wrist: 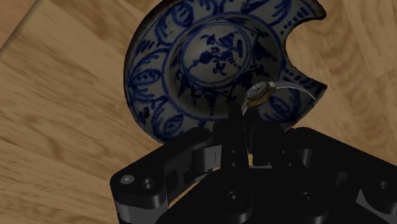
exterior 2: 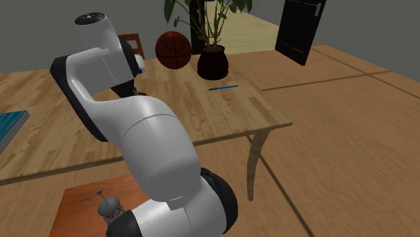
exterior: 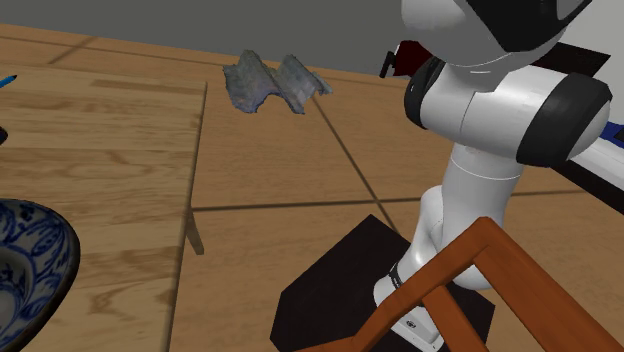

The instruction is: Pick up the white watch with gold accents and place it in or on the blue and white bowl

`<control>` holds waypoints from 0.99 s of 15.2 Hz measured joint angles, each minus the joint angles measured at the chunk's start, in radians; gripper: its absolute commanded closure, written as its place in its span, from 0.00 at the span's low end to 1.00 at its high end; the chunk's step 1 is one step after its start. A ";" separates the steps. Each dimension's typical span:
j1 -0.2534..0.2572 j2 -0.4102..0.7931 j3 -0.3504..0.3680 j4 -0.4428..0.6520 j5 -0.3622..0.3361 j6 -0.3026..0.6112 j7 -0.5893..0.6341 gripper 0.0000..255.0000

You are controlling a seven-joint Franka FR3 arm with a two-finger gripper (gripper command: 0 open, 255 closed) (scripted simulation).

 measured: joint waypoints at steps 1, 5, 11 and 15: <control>-0.009 -0.010 0.000 -0.027 0.007 0.019 0.000 1.00; -0.024 -0.028 0.000 -0.088 0.020 0.065 0.003 1.00; -0.028 -0.032 0.000 -0.098 0.023 0.072 0.002 0.00; -0.028 -0.032 0.000 -0.098 0.023 0.072 0.002 0.00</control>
